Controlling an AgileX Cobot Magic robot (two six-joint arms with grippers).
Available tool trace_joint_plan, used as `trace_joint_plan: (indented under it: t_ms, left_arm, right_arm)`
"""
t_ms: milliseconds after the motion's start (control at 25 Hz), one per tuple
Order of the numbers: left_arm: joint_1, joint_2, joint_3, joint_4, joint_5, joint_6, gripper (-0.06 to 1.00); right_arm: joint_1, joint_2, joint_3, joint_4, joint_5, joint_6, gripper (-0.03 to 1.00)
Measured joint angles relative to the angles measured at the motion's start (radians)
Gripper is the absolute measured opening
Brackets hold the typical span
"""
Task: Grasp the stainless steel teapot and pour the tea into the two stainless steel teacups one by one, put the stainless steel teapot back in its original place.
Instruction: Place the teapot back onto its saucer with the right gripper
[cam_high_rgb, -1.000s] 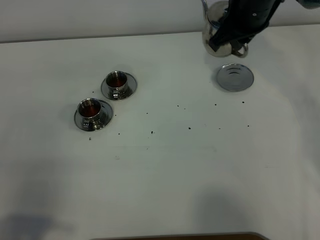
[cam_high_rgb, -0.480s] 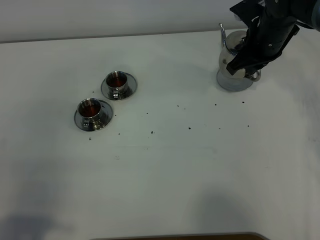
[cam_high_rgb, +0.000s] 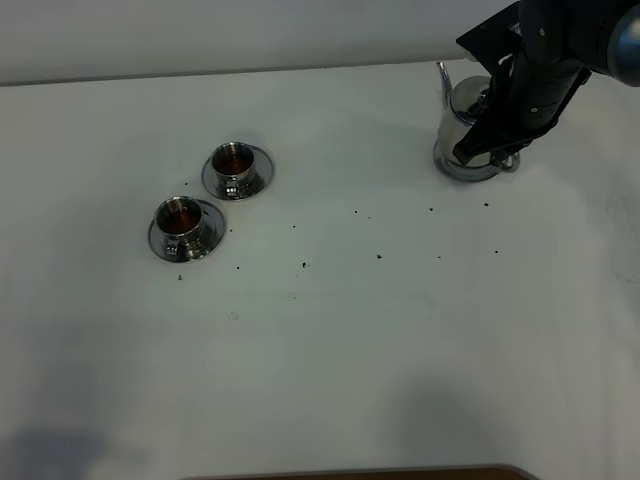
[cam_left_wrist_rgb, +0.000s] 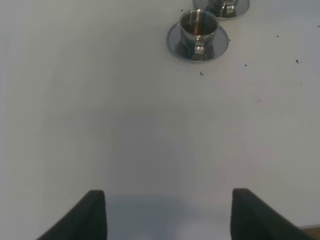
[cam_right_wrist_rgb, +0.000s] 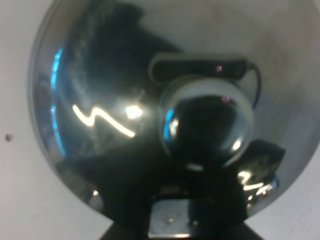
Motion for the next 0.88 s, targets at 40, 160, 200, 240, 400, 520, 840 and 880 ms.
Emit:
trace_joint_plan:
  t_ms: [40,160,200,240,400,520,840,880]
  left_arm:
    - [0.000,0.000,0.000,0.000,0.000,0.000,0.59]
    - [0.000,0.000,0.000,0.000,0.000,0.000,0.59]
    - [0.000,0.000,0.000,0.000,0.000,0.000,0.59]
    - [0.000,0.000,0.000,0.000,0.000,0.000,0.59]
    - [0.000,0.000,0.000,0.000,0.000,0.000,0.59]
    - [0.000,0.000,0.000,0.000,0.000,0.000,0.59]
    - [0.000,0.000,0.000,0.000,0.000,0.000,0.59]
    - [0.000,0.000,0.000,0.000,0.000,0.000,0.59]
  right_arm:
    - [-0.004,0.001,0.000,0.000,-0.007,0.001,0.19]
    - [-0.013,0.009,0.000,-0.002,-0.018,0.003,0.19]
    - [-0.017,0.009,0.000,-0.003,-0.023,0.003,0.19]
    - [-0.018,0.009,0.000,-0.003,-0.026,0.003,0.19]
    - [-0.020,0.017,0.000,-0.003,-0.033,0.003,0.19]
    - [-0.020,0.032,0.000,-0.003,-0.035,0.003,0.19]
    - [-0.020,0.041,0.000,0.020,-0.040,-0.005,0.19]
    - [-0.020,0.041,0.000,0.020,-0.040,-0.005,0.19]
